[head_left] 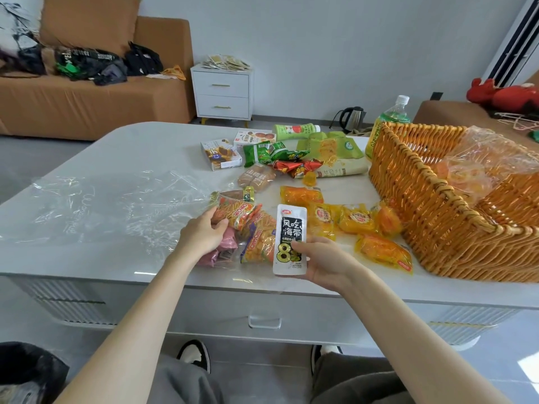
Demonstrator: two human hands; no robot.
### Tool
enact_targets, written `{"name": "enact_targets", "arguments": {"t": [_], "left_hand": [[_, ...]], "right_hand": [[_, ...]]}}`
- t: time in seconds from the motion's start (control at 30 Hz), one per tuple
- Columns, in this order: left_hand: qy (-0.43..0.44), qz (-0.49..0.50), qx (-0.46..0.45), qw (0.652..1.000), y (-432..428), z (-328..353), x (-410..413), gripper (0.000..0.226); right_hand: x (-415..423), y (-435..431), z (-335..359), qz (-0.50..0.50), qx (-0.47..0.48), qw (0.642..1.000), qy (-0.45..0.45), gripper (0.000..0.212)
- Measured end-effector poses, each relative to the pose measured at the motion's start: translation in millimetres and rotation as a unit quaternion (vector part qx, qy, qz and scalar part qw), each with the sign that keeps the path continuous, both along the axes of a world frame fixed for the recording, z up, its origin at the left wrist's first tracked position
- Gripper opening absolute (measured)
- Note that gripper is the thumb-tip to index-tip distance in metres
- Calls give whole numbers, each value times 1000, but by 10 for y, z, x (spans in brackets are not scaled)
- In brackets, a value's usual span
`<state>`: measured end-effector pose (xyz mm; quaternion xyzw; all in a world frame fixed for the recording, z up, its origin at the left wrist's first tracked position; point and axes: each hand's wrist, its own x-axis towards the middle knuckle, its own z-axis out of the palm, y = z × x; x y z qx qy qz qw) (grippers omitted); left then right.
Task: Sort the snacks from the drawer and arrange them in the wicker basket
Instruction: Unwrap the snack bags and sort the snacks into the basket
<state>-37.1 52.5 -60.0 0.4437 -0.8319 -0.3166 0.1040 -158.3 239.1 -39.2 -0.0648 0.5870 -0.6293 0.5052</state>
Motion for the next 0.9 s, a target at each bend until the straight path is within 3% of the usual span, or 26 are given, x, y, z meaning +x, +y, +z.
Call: {"name": "enact_targets", "arguments": {"t": [0.17, 0.37, 0.5, 0.57, 0.63, 0.73, 0.9], "left_hand": [[-6, -1, 14, 1000, 5, -1, -5, 57], [-9, -3, 1, 1000, 30, 2, -16, 56], [-71, 22, -3, 997, 29, -33, -29, 58], [-91, 30, -33, 995, 81, 0, -52, 58], [-51, 6, -57, 997, 140, 44, -84, 58], [4, -57, -79, 995, 281, 101, -141, 63], [-109, -119, -52, 986, 491, 146, -215, 97]], "right_hand": [[-21, 0, -23, -36, -27, 999, 18, 16], [74, -79, -93, 35, 60, 981, 184, 12], [-51, 4, 5, 81, 39, 987, 131, 11], [-115, 94, 98, 57, 33, 991, 114, 11], [-180, 206, 188, 3, 45, 989, 142, 12], [-277, 374, 266, -15, 98, 967, 234, 19], [-349, 561, 299, 98, 187, 910, 357, 20]]}}
